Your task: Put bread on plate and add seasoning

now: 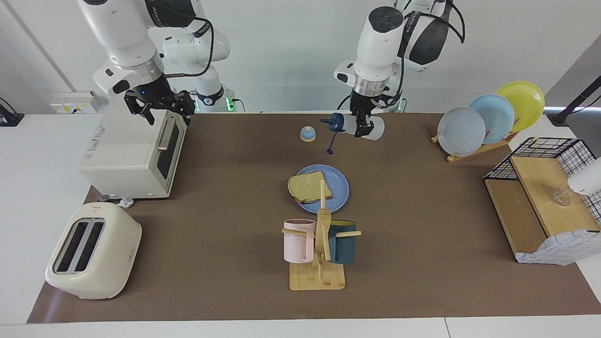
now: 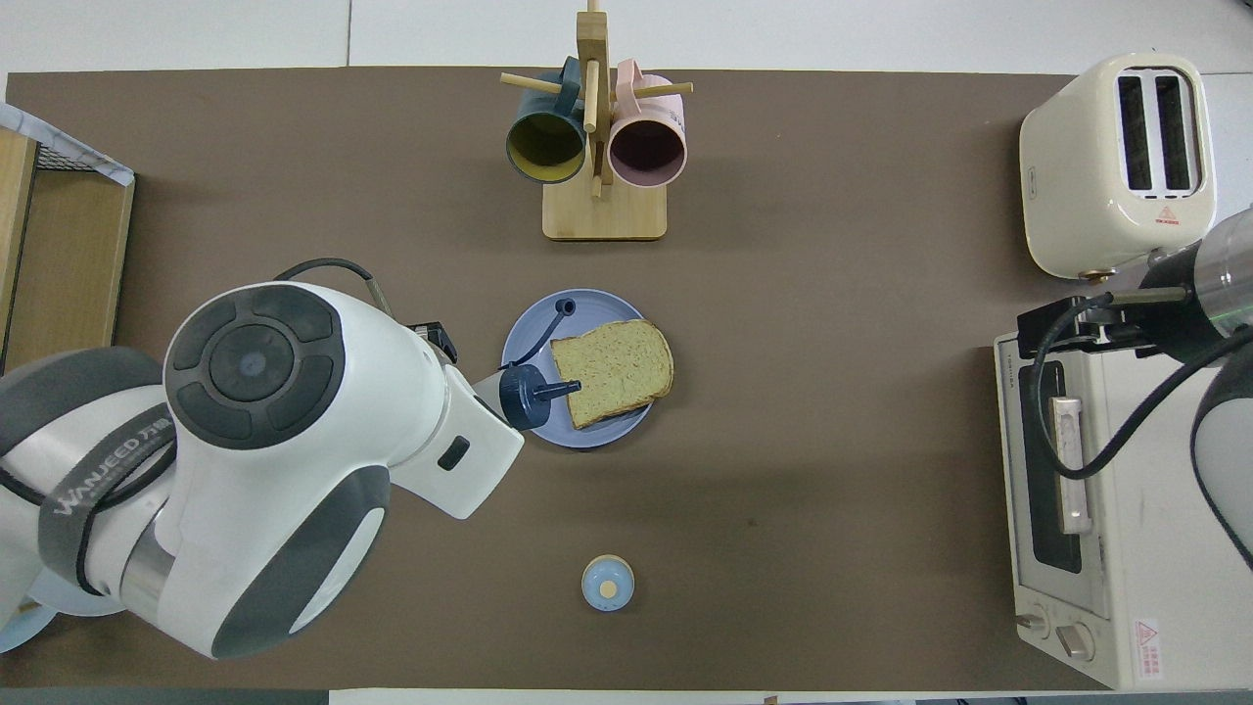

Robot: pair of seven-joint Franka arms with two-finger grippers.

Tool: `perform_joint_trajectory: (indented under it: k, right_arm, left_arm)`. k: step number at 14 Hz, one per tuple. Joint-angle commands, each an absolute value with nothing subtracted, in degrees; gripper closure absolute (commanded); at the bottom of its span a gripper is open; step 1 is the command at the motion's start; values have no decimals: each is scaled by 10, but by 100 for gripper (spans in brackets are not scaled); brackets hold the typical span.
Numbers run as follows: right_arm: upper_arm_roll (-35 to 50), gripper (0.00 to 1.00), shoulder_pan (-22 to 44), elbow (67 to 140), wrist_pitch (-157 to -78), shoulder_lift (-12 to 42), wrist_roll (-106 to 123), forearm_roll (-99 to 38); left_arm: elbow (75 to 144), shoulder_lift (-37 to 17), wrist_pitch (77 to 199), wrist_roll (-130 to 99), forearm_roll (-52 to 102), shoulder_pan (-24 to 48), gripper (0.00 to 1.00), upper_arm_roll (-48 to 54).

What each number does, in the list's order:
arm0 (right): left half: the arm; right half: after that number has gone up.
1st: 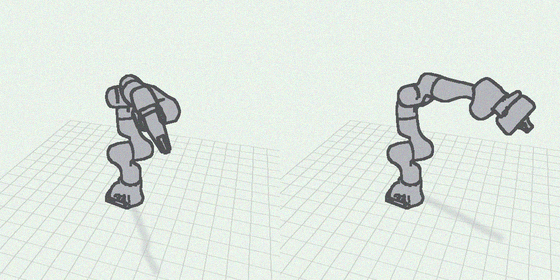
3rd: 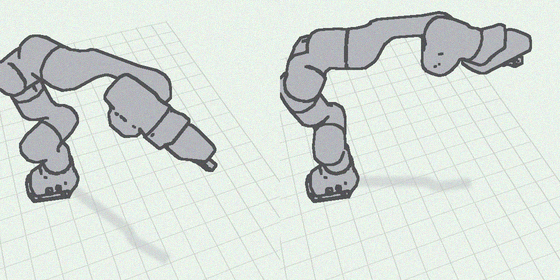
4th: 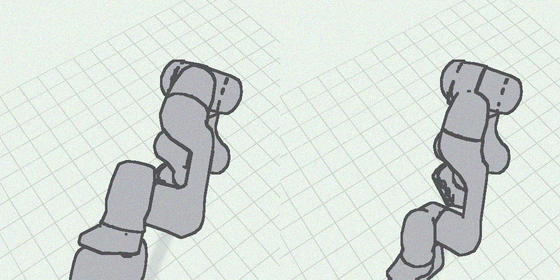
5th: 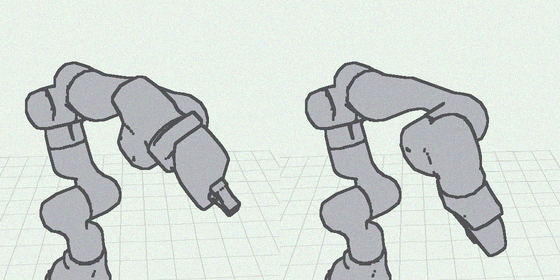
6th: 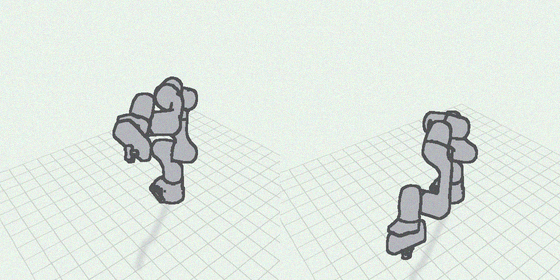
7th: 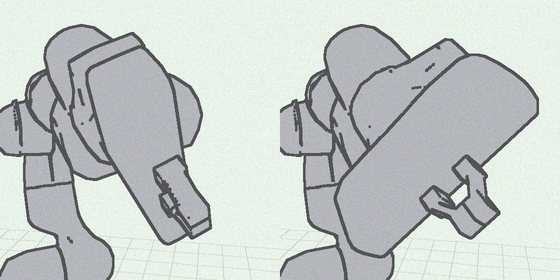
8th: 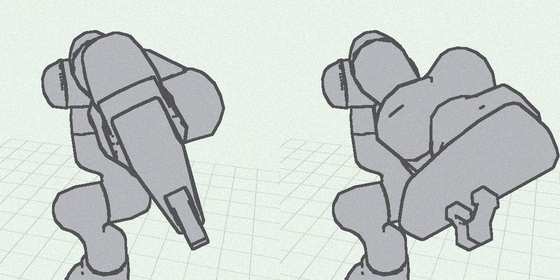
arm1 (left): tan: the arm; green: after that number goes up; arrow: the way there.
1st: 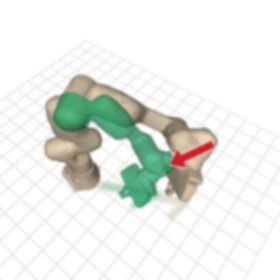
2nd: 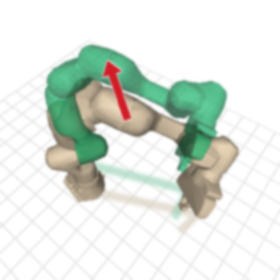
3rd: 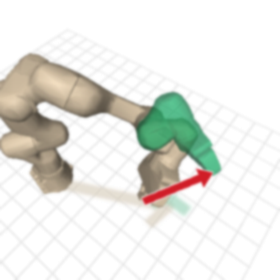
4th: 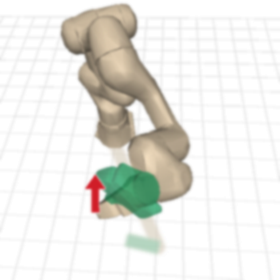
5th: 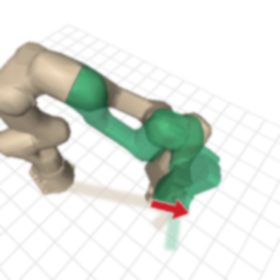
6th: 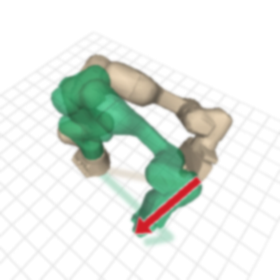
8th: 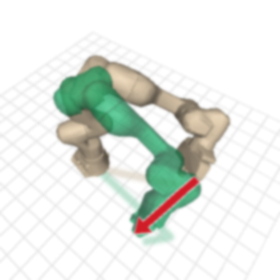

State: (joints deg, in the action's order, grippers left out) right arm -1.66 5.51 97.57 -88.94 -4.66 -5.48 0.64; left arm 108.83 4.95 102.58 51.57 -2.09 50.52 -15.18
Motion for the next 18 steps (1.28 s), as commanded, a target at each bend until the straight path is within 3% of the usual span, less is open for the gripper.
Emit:
perform_joint_trajectory:
  k: [1, 4, 12, 18]
  right_arm:
    - [-11, 0, 32, 963, -885, -38, -37, 20]
    - [-12, 0, 33, 873, -834, 25, -35, 36]
    - [-11, 0, 11, 908, -831, 8, -14, 26]
    - [-12, 0, 6, 910, -829, 3, -13, 26]
  left_arm:
    - [1087, 33, 1015, 495, -60, 513, 100, -151]
    - [1086, 13, 1015, 482, -90, 513, 100, -144]
    - [1079, -18, 985, 470, -168, 513, 100, -144]
    - [1030, -73, 922, 450, -214, 533, 100, -144]
